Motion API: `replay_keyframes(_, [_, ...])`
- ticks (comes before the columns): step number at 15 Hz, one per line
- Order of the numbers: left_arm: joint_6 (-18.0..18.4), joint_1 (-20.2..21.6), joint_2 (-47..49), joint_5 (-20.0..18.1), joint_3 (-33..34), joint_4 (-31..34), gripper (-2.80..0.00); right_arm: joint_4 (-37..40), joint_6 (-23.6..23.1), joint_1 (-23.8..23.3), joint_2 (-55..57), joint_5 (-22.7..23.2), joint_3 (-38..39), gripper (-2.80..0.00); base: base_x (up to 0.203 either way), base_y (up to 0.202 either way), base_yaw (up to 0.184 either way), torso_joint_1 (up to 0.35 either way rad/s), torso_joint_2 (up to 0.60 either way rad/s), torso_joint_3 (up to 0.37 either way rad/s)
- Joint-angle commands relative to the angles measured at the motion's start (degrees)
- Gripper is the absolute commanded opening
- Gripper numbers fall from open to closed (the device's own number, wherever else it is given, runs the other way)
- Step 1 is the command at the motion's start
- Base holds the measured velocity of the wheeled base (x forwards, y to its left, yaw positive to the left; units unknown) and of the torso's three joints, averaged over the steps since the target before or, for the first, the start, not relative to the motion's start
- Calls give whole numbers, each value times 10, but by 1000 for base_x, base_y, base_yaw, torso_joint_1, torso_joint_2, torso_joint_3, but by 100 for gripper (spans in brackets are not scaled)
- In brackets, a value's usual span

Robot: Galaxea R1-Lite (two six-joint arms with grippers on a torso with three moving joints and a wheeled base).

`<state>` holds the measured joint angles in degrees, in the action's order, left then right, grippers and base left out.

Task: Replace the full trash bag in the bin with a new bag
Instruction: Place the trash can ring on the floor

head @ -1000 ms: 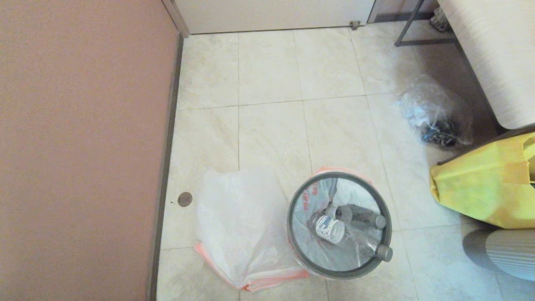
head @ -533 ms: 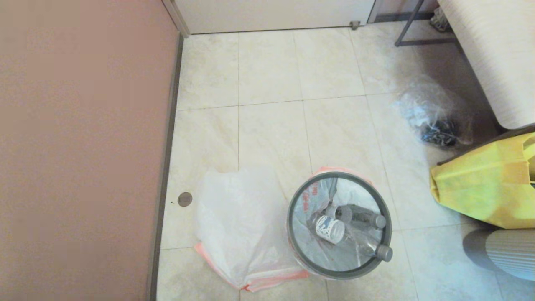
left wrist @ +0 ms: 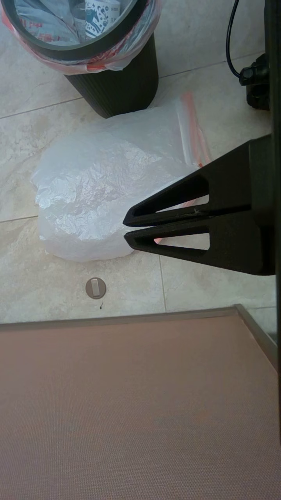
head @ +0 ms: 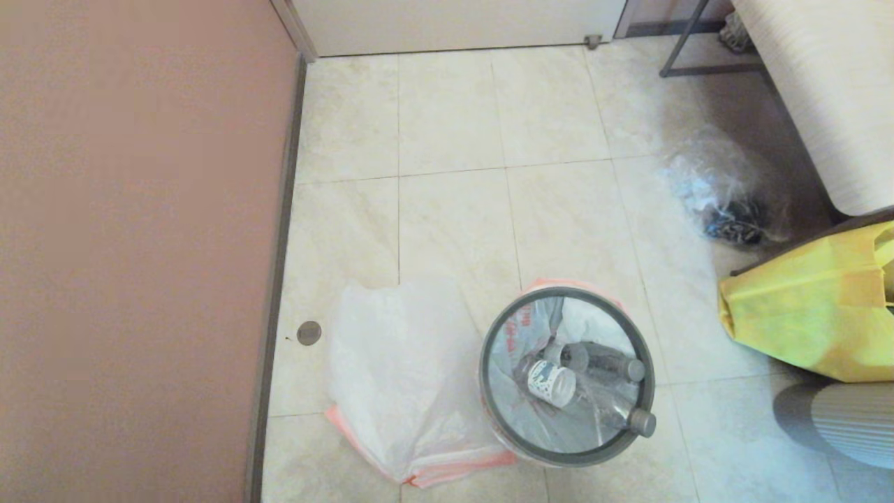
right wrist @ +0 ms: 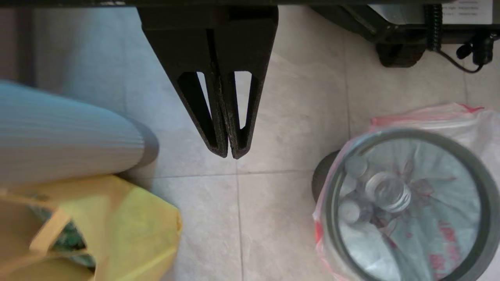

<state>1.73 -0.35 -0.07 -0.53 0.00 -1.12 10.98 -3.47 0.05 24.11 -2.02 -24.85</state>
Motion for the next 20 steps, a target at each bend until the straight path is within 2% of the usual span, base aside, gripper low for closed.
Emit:
replay_keyframes(1, [0, -1, 1, 0, 4, 0, -280, -4, -3, 1, 136, -1, -53, -280, 0, 0, 0, 0, 0, 0])
replay_keyframes(6, [0, 0, 1, 0, 4, 0, -280, -24, -18, 3, 384, -3, -175, -280, 0, 0, 0, 0, 0, 0])
replay_keyframes(12, [0, 0, 1, 0, 4, 0, -280, -104, -24, 19, 657, -5, -302, -280, 0, 0, 0, 0, 0, 0])
replay_keyframes(14, [0, 0, 1, 0, 4, 0, -280, -122, -23, 47, 725, -18, -330, -280, 0, 0, 0, 0, 0, 0])
replay_keyframes(16, [0, 0, 1, 0, 4, 0, -280, -128, -21, 102, 769, -37, -361, -280, 0, 0, 0, 0, 0, 0])
replay_keyframes(20, [0, 0, 1, 0, 4, 0, -280, -139, -23, 167, 849, -121, -392, -280, 0, 0, 0, 0, 0, 0])
